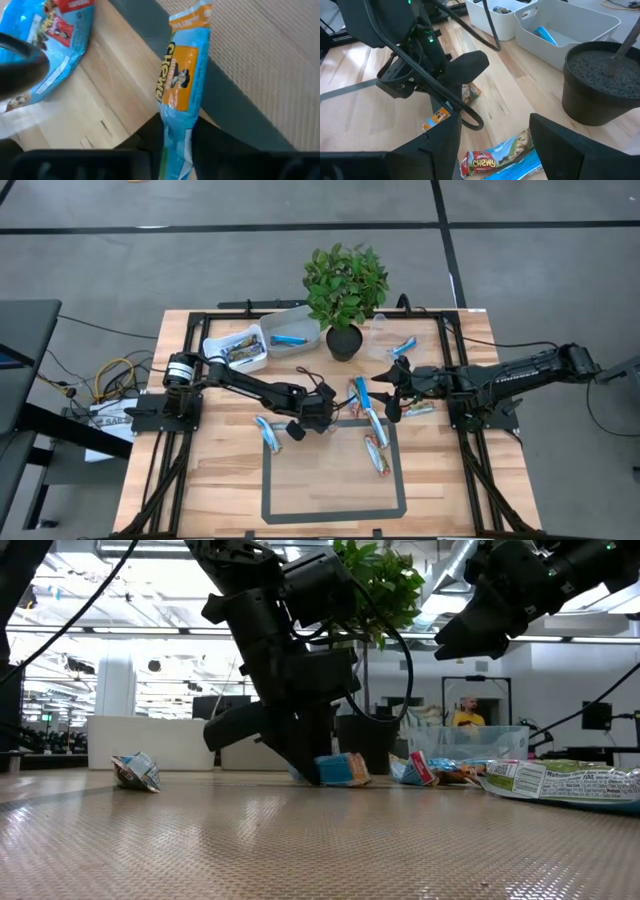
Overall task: Pick and place Granola Bars by type
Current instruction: Put the yellow granola bar into the transparent bin
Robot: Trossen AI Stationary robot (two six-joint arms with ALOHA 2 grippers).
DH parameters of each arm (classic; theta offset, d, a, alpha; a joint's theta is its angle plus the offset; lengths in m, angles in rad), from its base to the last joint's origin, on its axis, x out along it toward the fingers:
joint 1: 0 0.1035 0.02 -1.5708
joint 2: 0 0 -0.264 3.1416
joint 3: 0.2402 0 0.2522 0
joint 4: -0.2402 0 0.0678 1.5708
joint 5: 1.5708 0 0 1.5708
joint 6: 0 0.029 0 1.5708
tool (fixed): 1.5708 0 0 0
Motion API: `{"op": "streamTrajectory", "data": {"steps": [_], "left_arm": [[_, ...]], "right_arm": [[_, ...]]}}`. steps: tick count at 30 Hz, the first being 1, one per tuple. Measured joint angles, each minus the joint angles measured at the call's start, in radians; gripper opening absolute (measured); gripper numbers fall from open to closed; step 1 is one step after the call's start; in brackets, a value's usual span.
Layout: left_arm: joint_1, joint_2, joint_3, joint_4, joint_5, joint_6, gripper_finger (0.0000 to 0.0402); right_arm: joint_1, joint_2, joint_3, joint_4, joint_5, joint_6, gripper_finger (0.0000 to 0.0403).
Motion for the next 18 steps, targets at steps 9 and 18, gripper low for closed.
{"op": "streamTrajectory", "data": {"steps": [9, 18], "left_arm": [[0.009, -0.056, 0.002, 0.002, -0.035, -0.210, 0.0017], [0.062, -0.189, 0.004, 0.149, -0.033, -0.412, 0.0035]], "right_arm": [[0.000, 0.000, 0.000, 0.005, 0.000, 0.069, 0.0226], [0.000, 0.000, 0.000, 0.050, 0.000, 0.076, 0.0226]]}}
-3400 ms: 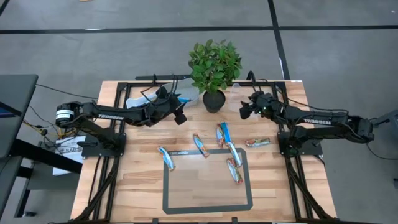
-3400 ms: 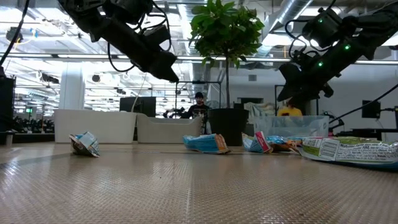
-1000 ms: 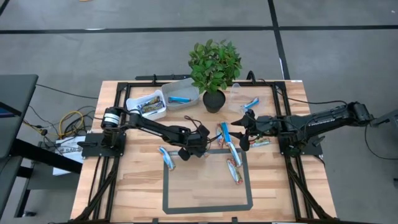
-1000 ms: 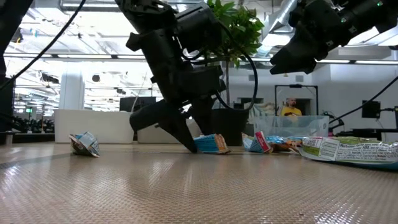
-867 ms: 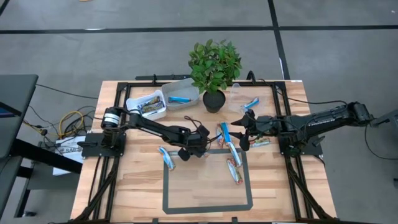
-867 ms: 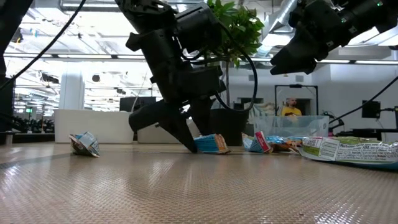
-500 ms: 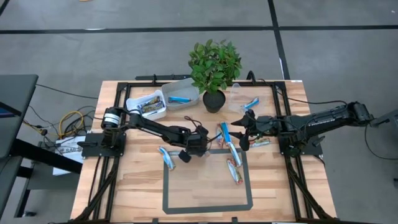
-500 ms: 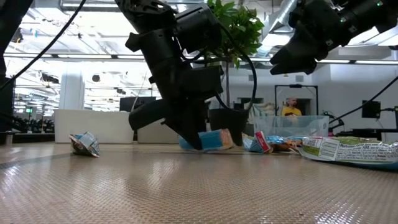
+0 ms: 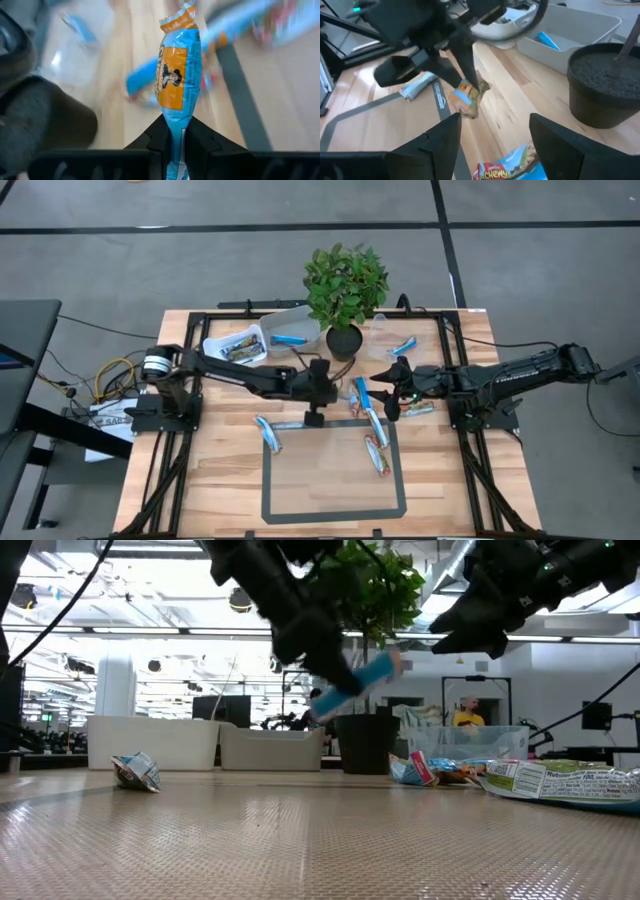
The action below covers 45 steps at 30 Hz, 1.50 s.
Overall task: Pick and place Granola Bars by type
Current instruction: Put the yellow granola bar into the transparent bin
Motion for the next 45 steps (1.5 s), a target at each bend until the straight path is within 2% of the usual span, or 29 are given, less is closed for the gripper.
{"op": "streamTrajectory", "data": {"steps": [6, 15, 27, 34, 38, 45], "left_arm": [[0.019, -0.055, 0.000, 0.134, 0.026, -0.087, 0.0032], [0.030, -0.056, 0.000, 0.258, 0.036, -0.161, 0.0032], [0.030, -0.056, 0.000, 0.395, 0.125, -0.171, 0.0032], [0.030, -0.055, 0.000, 0.432, 0.131, -0.171, 0.0032], [0.030, -0.055, 0.000, 0.446, 0.131, -0.171, 0.0032], [0.031, -0.055, 0.000, 0.474, 0.128, -0.174, 0.0032]], "right_arm": [[-0.004, 0.000, 0.000, 0.030, 0.005, -0.002, 0.0226], [-0.004, 0.000, 0.000, 0.165, 0.004, -0.081, 0.0226], [-0.004, 0.000, 0.000, 0.308, -0.004, -0.155, 0.0226], [-0.004, 0.000, 0.000, 0.352, -0.029, -0.167, 0.0222], [-0.013, 0.000, 0.000, 0.355, -0.032, -0.166, 0.0196], [-0.031, 0.000, 0.000, 0.370, -0.067, -0.177, 0.0104]]}}
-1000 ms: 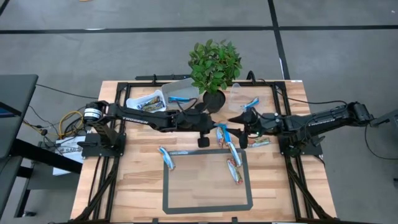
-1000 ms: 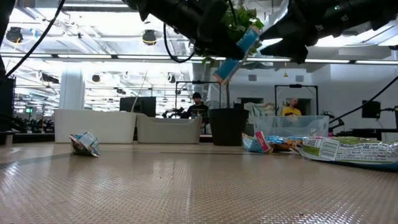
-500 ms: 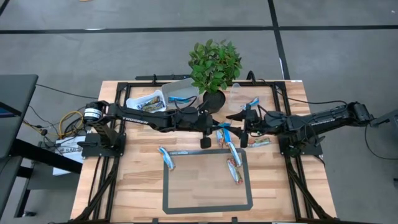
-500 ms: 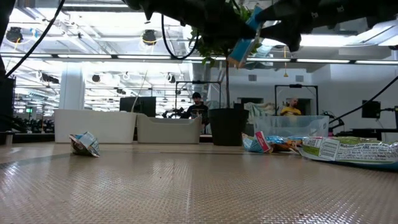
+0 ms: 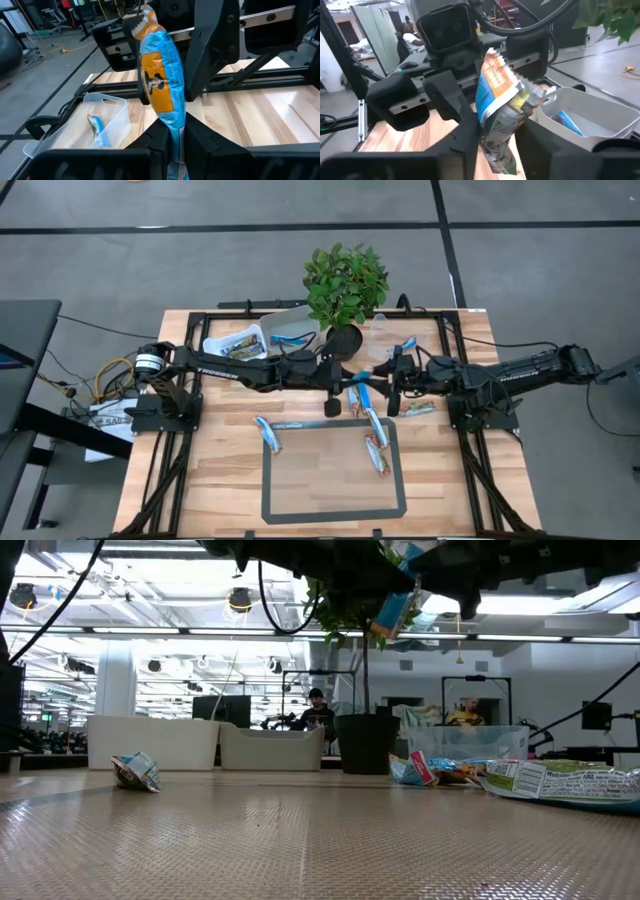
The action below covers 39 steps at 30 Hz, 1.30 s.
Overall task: Pick and place Granola Bars by type
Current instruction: Put the yellow granola bar into the transparent bin
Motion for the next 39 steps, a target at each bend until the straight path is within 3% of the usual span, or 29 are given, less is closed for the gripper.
{"op": "streamTrajectory", "data": {"steps": [5, 12, 25, 31, 39], "left_arm": [[0.000, 0.000, 0.000, 0.004, -0.004, 0.000, 0.0032], [-0.001, 0.000, 0.000, 0.004, -0.037, 0.000, 0.0046], [-0.001, 0.000, 0.000, -0.029, -0.155, 0.008, 0.0194], [-0.001, 0.000, 0.000, -0.029, -0.182, 0.029, 0.0224], [-0.002, 0.000, 0.000, -0.088, -0.162, 0.007, 0.0228]], "right_arm": [[0.000, 0.000, 0.000, 0.017, 0.000, -0.017, 0.0062], [0.000, 0.000, 0.000, 0.019, 0.005, -0.017, 0.0055], [-0.002, 0.000, 0.000, -0.079, 0.026, -0.004, 0.0054], [-0.027, 0.000, 0.000, -0.229, 0.149, 0.033, 0.0054], [-0.122, 0.000, 0.000, -0.308, 0.379, 0.047, 0.0054]]}}
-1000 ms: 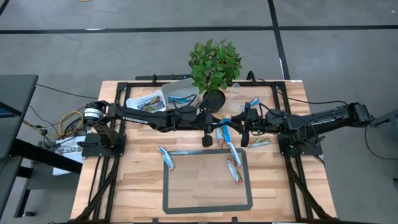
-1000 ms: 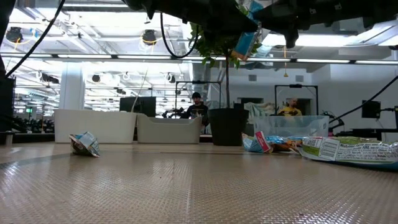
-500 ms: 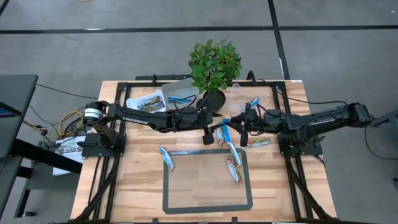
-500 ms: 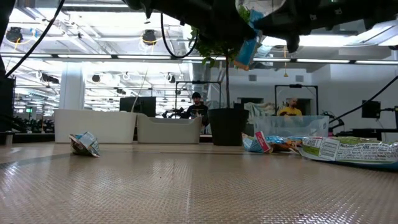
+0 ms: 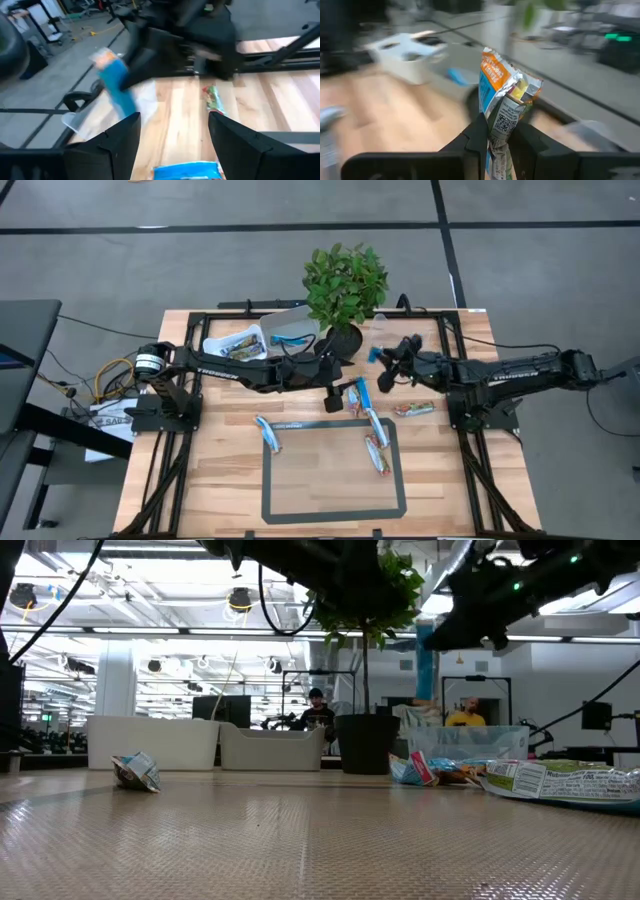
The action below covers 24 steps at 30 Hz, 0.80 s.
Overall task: Pick and place Granola Bars by type
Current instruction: Put the yellow granola bar into the transparent bin
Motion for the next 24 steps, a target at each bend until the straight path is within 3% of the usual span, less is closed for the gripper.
{"op": "streamTrajectory", "data": {"steps": [8, 16, 24], "left_arm": [[0.000, 0.000, 0.000, -0.039, 0.080, -0.005, 0.0228], [0.000, 0.000, 0.000, -0.051, 0.089, -0.006, 0.0228], [0.000, 0.000, 0.000, -0.056, 0.089, -0.007, 0.0228]], "right_arm": [[-0.138, 0.000, 0.000, -0.067, 0.164, 0.001, 0.0054], [-0.261, 0.000, 0.000, -0.175, 0.155, 0.078, 0.0054], [-0.322, 0.000, 0.000, -0.239, 0.075, 0.106, 0.0060]]}}
